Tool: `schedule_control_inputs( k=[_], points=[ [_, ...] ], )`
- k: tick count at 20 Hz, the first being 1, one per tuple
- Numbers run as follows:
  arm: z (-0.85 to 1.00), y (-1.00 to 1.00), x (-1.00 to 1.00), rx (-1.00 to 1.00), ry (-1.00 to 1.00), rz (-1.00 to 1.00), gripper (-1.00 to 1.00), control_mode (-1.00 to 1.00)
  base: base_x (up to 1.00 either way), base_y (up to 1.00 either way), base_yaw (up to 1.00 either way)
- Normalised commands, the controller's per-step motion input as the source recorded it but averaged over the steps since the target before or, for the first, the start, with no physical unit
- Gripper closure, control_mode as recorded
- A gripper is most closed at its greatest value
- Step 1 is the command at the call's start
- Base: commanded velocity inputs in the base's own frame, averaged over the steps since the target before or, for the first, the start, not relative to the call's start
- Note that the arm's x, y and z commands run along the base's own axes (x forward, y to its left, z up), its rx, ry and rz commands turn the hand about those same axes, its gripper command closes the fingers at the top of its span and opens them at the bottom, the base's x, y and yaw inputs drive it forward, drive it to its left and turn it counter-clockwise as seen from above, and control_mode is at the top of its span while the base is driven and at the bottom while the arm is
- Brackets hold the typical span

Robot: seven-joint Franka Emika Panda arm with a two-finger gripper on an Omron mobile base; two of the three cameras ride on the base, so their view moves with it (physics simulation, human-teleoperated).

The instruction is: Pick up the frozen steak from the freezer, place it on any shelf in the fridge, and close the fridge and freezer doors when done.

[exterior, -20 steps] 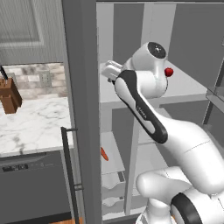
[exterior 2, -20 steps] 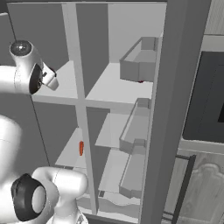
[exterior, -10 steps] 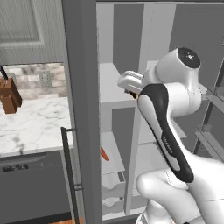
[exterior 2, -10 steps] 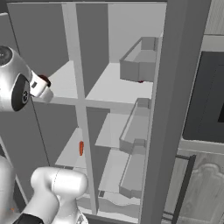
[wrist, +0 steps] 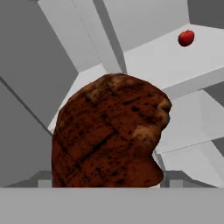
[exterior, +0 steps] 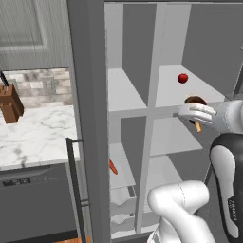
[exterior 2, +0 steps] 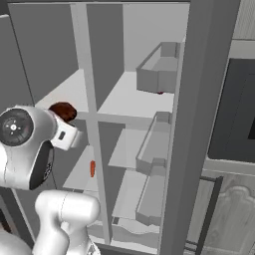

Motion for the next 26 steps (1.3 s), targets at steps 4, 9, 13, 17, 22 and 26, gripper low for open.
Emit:
schedule_control_inputs(
  k=[4,9,13,17,22,26],
  points=[
    [0.00,-0.88,0.84,-0.03,0.06,-0.07,1.00,-1.00,0.00,0.00,0.00],
    [0.03,-0.67,1.00,-0.10,0.24,-0.13,1.00,-1.00,0.00,0.00,0.00],
    [0.00,-0.32,1.00,-0.22,0.30,-0.18,1.00,-1.00,0.00,0.00,0.00],
    [0.00,-0.08,0.48,-0.10,0.03,-0.01,1.00,-1.00,0.00,0.00,0.00],
    [-0.06,-0.49,0.65,0.00,0.00,0.15,1.00,-1.00,0.00,0.00,0.00],
    [-0.15,-0.27,0.86,0.00,0.00,0.11,1.00,-1.00,0.00,0.00,0.00]
  ],
)
